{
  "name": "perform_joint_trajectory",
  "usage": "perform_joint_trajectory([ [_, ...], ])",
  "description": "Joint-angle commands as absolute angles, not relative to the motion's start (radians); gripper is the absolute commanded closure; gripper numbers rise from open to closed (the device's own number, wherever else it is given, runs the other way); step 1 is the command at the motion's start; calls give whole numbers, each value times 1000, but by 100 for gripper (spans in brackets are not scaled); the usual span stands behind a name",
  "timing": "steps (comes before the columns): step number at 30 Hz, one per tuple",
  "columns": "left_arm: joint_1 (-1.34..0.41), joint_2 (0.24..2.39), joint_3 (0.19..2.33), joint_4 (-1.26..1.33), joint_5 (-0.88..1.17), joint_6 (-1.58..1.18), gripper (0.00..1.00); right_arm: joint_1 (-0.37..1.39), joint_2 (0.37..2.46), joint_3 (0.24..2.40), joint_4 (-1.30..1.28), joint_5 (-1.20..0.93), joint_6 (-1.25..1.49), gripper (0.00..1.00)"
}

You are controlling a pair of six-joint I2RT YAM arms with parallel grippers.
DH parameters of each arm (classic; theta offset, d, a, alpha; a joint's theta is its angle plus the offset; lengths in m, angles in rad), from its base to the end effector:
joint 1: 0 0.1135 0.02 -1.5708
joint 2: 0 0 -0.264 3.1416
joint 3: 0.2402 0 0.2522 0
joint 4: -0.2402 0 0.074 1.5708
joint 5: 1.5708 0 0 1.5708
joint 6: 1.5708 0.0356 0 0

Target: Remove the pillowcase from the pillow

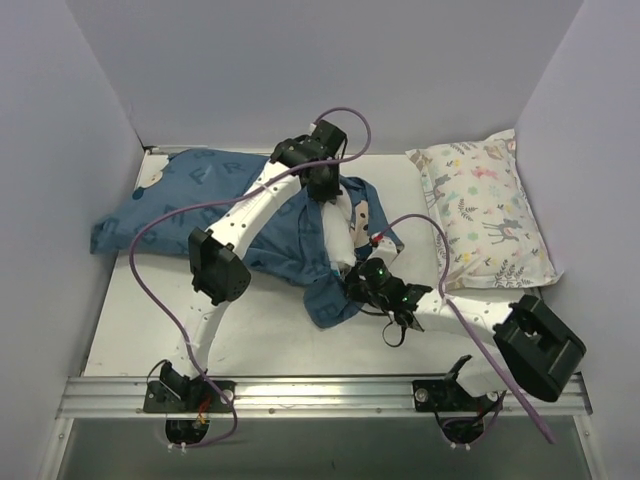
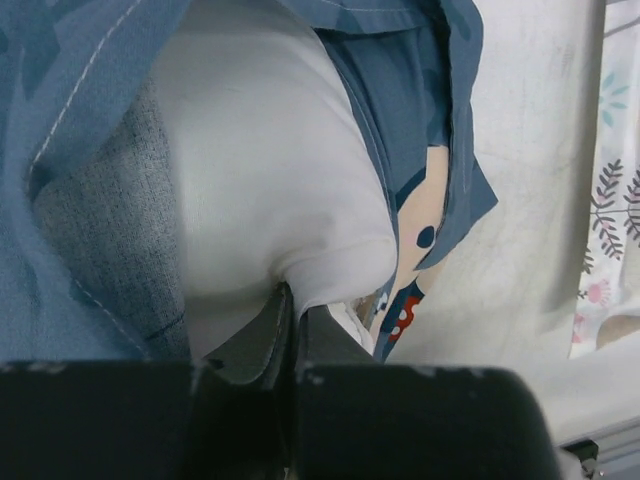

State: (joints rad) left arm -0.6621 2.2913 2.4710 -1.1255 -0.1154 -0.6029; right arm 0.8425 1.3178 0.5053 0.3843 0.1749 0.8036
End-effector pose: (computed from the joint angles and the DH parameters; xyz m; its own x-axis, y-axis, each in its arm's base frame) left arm 0.3878 -0.2971 0.3260 -0.8430 -0.0571 -0.5349 0.0966 0.9621 -0.2549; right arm 0.1811 0.1938 0.1872 -0.6450 0.3418 -0.6835 -0.2380 0.7600 0.6047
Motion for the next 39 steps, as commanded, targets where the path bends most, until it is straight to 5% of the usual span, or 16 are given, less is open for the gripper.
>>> perform_joint_trajectory([
  [1,-595,2194,2513,-899,-74,-623,100,798,1411,506,285,82,842,93],
  [6,-580,1947,2150,-790,92,-585,100,695,1480,523,385,28,891,82],
  [10,-503,1737,1669,-489,456,-665,100,635,1581,563,442,-52,917,73],
  [14,-437,1564,1446,-350,650,-762,100,572,1658,597,511,-89,936,68],
  [24,-423,1405,1296,-389,721,-722,100,436,1746,684,619,-202,916,44],
  [39,-431,1514,1172,-177,626,-793,100,448,1214,724,131,-118,692,29],
])
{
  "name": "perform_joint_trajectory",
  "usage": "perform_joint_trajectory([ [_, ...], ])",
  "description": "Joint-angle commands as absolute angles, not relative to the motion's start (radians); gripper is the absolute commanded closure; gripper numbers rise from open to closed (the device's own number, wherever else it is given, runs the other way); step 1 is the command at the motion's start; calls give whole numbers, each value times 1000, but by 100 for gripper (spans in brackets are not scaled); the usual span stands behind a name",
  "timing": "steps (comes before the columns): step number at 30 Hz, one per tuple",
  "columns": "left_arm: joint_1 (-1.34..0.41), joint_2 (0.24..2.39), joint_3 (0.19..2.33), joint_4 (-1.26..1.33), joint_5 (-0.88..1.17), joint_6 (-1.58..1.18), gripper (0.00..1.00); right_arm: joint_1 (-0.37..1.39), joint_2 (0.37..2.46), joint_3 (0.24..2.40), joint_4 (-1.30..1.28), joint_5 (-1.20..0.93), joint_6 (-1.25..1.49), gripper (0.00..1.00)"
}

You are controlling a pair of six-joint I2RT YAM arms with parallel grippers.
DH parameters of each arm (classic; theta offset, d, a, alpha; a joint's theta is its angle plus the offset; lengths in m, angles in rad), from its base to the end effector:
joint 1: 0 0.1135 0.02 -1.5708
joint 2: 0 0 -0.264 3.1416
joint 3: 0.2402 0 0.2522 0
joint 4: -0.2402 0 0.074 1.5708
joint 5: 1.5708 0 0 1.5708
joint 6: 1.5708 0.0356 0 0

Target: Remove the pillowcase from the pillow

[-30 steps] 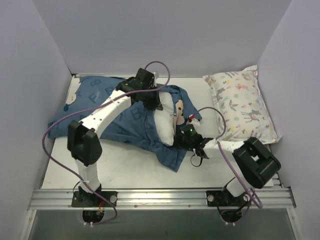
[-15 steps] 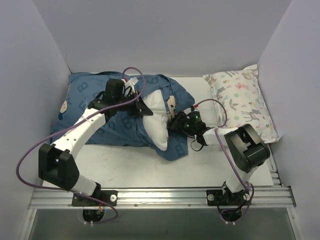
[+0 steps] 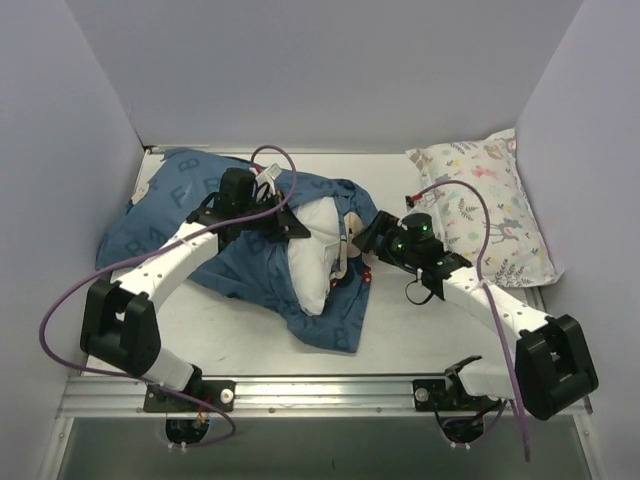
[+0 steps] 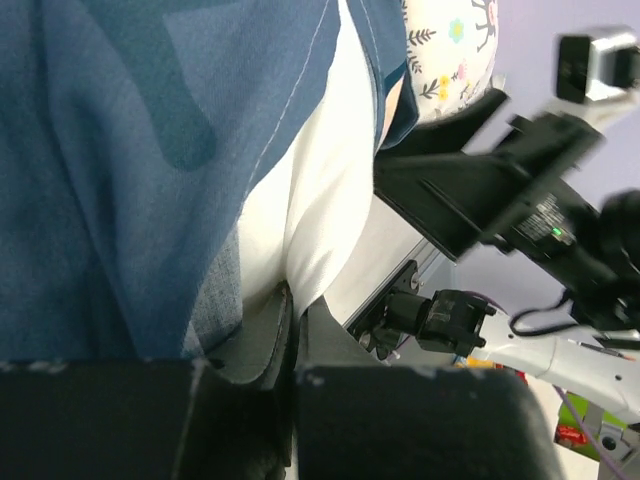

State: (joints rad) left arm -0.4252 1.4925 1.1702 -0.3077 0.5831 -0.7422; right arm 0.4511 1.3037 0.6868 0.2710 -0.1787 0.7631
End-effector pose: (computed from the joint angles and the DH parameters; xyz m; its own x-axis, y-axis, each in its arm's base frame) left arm 0.2966 -0.1558 0.2949 -0.9022 -0.2108 -0.3762 0.1897 0.5894 -0.7852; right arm 0.2559 0.1310 0.2384 -0.6210 0.4549 -0.6382 -0.2079 0.6895 0.6938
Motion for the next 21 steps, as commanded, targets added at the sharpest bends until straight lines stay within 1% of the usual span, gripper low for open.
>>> perform_joint_trajectory([
  [1,-433,1520,1173,-161,627,-796,100,456,1194,729,118,-118,677,28],
  [3,-443,1540,1181,-153,626,-802,100,491,1161,758,74,-83,648,26],
  [5,-456,1552,1189,-146,624,-804,100,570,1172,842,8,-4,588,24],
  [6,-460,1554,1192,-144,623,-804,100,592,1208,873,0,46,569,23],
  [8,-469,1559,1198,-146,617,-805,100,629,1259,971,-69,74,536,22],
  [11,-482,1554,1201,-153,611,-805,100,632,1370,1084,-136,164,515,23],
  [12,-485,1548,1200,-155,607,-805,100,630,1432,1113,-168,234,496,29],
  [14,-486,1526,1198,-167,601,-799,100,620,1483,1159,-207,268,477,40],
  [15,-489,1519,1198,-173,600,-796,100,600,1521,1167,-207,259,466,55],
  [17,-494,1499,1201,-192,601,-781,100,581,1548,1189,-216,256,457,68],
  [18,-495,1490,1201,-202,603,-775,100,562,1571,1195,-224,264,456,79],
  [20,-497,1459,1204,-232,600,-755,100,535,1588,1201,-239,262,454,86],
  [21,-495,1447,1204,-242,597,-750,100,503,1595,1198,-242,255,457,94],
])
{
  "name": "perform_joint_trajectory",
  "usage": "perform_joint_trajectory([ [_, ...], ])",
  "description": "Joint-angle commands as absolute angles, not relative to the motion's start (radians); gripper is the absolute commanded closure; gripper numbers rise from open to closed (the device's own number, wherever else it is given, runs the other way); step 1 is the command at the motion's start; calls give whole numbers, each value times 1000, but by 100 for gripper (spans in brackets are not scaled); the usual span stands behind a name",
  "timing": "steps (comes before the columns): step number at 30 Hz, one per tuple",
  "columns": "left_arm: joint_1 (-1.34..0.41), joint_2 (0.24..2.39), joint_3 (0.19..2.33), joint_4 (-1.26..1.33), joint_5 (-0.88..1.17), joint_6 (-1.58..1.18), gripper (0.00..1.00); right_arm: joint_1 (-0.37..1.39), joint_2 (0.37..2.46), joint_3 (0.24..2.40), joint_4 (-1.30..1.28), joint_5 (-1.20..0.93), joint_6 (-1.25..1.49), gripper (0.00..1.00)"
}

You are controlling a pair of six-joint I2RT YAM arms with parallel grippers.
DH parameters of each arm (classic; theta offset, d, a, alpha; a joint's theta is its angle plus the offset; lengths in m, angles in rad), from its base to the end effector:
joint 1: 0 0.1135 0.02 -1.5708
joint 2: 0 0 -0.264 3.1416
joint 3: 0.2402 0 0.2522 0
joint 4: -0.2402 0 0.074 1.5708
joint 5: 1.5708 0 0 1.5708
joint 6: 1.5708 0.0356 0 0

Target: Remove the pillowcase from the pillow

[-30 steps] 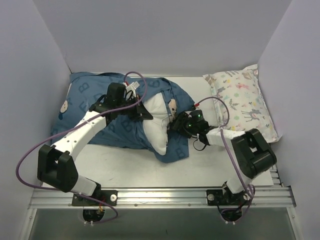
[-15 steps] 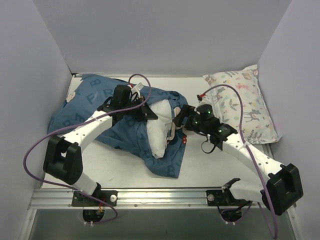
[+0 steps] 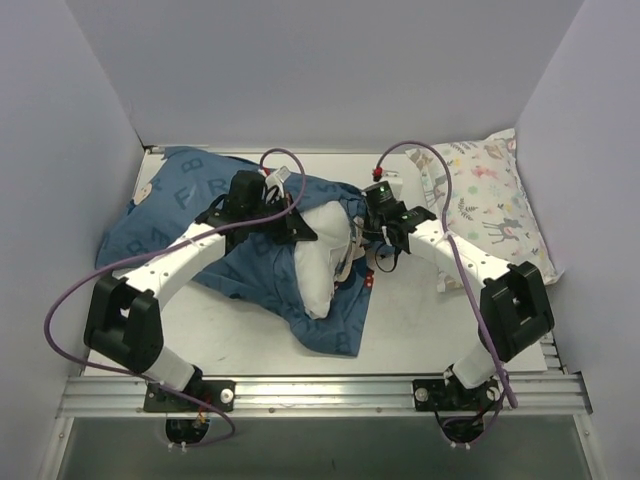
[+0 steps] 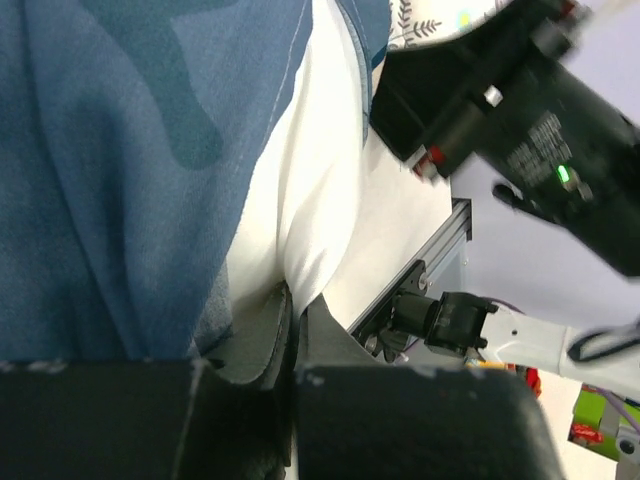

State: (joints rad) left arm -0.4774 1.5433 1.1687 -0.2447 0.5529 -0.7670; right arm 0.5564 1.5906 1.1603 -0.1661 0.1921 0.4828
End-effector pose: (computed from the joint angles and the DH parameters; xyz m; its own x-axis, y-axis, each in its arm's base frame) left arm 0.3001 -0.1763 0.2831 -0.9061 -0.1962 -0.3747 0.1972 0.5878 -0.7846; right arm 0.3119 0.1860 0.2686 -0.6008 0.1630 -0.7826 -0.1189 0.9499 0.2891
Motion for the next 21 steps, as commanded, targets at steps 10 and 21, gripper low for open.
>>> perform_joint_trajectory([
  [10,-495,1339,1238,-374,548,-687,100,359,1589,1166,-217,111,495,93],
  [21,-514,1425,1261,-305,549,-723,100,589,1247,1069,-241,130,537,50],
])
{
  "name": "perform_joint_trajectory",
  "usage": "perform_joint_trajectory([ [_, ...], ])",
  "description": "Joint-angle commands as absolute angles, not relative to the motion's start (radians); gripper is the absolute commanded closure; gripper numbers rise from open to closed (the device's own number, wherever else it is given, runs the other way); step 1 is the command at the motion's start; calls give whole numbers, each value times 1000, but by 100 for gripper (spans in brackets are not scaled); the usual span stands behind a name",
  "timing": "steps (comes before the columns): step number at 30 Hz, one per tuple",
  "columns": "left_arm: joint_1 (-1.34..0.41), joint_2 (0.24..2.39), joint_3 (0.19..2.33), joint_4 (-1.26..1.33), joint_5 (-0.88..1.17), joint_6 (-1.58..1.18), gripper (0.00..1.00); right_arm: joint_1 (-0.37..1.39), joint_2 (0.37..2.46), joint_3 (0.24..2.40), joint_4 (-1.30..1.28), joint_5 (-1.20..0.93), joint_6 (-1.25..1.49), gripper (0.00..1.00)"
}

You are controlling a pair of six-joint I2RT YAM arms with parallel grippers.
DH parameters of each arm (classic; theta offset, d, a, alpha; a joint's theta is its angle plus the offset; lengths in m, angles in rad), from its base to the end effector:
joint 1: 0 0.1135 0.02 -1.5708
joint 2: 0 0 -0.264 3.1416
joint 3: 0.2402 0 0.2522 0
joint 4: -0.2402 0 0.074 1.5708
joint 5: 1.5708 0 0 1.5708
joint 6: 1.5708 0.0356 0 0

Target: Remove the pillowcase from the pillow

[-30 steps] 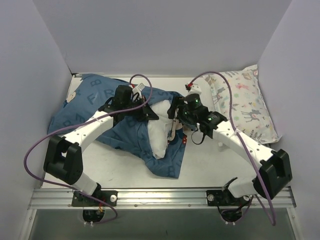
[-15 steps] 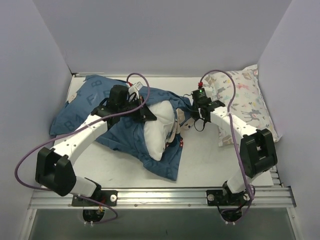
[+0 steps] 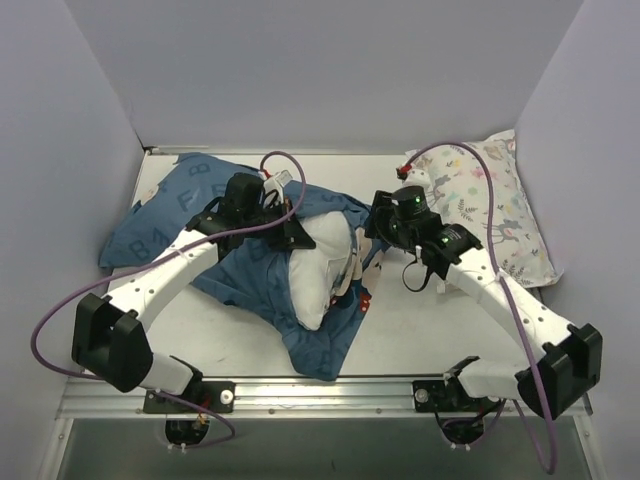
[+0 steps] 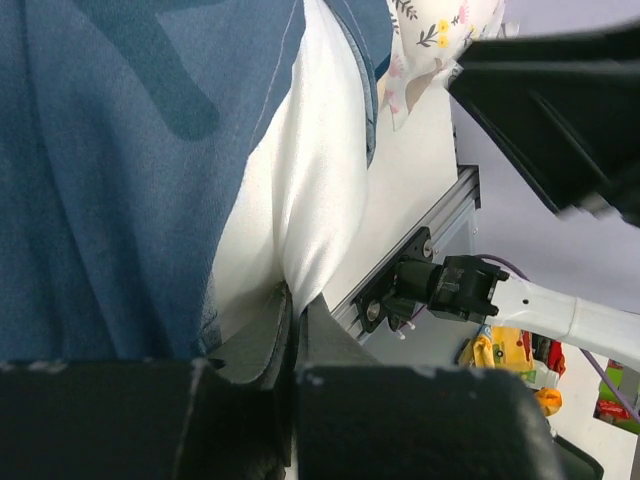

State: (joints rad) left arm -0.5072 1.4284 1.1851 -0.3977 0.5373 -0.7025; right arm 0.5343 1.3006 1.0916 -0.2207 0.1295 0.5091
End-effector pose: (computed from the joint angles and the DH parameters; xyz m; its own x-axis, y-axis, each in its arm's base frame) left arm 0.2696 -0.1707 0.3115 -0.9003 -0.1348 -0.4140 0.2544 0.6087 -0.7515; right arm 0.2614 0.1493 0.3303 -0.5099 0.2599 -0.8200 -0.1780 0.9008 0.3961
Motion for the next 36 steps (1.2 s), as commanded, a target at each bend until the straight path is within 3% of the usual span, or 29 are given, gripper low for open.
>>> perform_joint_trajectory([
  [1,-517,1428,1265,-304,549,-726,100,615,1249,1072,-242,141,535,48],
  [4,-520,1427,1267,-296,549,-732,100,698,1298,1088,-245,189,540,45],
  [10,-522,1394,1261,-310,548,-727,100,692,1423,1106,-252,230,534,43],
  [14,-522,1362,1241,-328,543,-716,100,635,1431,1085,-265,299,531,84],
  [18,-520,1319,1229,-356,554,-700,100,508,1424,1036,-270,319,519,96],
  [25,-520,1227,1218,-393,587,-690,100,332,1503,1029,-184,201,547,96],
  [28,-520,1189,1227,-400,592,-693,100,269,1549,1028,-32,-50,583,90],
  [32,-525,1154,1223,-280,635,-758,100,247,1757,1107,185,-484,682,82],
  [36,-534,1149,1230,-68,628,-844,100,278,1911,1147,458,-723,847,71],
])
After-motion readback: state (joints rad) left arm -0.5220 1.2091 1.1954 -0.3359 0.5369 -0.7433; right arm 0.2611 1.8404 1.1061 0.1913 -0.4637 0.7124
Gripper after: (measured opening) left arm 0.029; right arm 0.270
